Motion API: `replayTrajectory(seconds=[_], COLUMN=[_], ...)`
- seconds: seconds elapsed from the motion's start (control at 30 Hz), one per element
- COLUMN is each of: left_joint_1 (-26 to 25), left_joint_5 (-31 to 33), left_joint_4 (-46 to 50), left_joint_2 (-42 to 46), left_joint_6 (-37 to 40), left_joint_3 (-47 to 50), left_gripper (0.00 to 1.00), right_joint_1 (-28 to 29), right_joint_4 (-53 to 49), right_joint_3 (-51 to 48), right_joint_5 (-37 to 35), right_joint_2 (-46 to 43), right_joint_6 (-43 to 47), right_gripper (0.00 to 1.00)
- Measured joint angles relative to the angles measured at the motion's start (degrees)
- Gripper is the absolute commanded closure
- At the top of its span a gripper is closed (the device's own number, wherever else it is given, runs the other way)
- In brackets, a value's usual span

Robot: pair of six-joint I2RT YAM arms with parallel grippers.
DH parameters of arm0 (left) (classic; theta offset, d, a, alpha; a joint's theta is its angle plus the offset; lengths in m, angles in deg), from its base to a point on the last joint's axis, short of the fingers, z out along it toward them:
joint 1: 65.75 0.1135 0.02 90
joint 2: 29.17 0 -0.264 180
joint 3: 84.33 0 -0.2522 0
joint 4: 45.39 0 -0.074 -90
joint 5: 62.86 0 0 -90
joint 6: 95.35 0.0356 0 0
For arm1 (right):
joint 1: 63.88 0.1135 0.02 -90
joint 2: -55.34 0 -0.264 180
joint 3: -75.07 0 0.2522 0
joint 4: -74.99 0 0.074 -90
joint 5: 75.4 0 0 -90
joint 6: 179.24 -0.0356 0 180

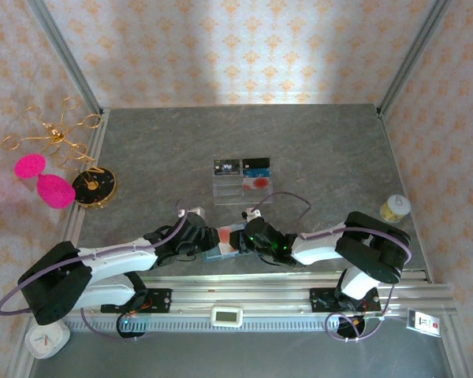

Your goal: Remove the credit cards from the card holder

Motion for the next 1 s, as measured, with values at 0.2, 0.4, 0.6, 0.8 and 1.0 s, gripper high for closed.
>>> replayTrajectory(seconds=[0.2, 0.4, 0.6, 0.8, 1.0], left_joint_1=[-0.02, -0.74, -0.74, -0.74, -0.74], left_joint_5=[-0.57, -1.31, -1.25, -1.25, -1.29], left_joint_4=[-3.17, -5.22, -5.75, -9.53, -13.49], left_joint_2=[-1.25, -2.21, -1.64, -0.94, -1.05], left_joint_6=[-0.02, -0.04, -1.16, -2.34, -2.91], left_joint_3=[0.0, 0.0, 1.27, 3.8, 5.27], left_gripper=[0.74, 0.74, 0.74, 0.74, 0.83], right_joint_1=[0.0, 0.0, -0.02, -0.07, -0.07], right_joint_4=[0.72, 1.07, 1.22, 1.46, 1.75], right_joint_3=[-0.37, -0.48, -0.55, -0.63, -0.63], right_joint_5=[0.02, 0.07, 0.07, 0.13, 0.15], right_joint_2=[0.02, 0.11, 0.11, 0.13, 0.35], right_joint_6=[0.0, 0.0, 0.0, 0.0, 0.0], right_gripper=[0.74, 0.74, 0.74, 0.74, 0.75])
